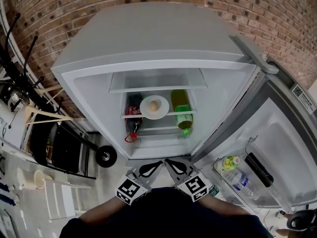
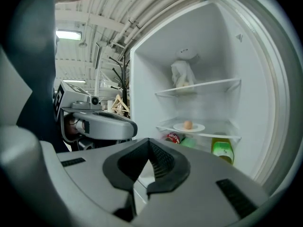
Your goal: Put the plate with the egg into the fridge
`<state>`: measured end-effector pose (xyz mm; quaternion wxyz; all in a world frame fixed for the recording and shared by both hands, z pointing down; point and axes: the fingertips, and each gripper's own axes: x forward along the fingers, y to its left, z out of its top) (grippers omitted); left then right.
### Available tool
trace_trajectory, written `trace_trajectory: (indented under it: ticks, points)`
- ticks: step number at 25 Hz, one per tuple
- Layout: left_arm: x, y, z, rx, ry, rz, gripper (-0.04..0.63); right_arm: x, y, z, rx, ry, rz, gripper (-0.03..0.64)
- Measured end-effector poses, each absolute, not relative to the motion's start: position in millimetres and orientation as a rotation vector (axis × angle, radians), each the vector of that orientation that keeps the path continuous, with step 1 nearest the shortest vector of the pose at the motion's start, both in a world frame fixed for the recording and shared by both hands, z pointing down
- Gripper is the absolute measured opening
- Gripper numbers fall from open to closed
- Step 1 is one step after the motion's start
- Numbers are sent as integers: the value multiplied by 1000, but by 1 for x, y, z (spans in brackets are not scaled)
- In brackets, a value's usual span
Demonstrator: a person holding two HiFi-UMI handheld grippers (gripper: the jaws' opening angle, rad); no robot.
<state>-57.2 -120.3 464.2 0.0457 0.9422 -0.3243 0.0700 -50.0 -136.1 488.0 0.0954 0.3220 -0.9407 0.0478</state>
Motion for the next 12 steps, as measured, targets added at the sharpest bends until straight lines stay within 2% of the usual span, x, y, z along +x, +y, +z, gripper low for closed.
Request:
trace_trajectory:
  ticks: [12]
  points:
    - [-61, -122, 454, 2886, -1008, 165, 5, -52, -135, 483, 957, -2811, 130, 9]
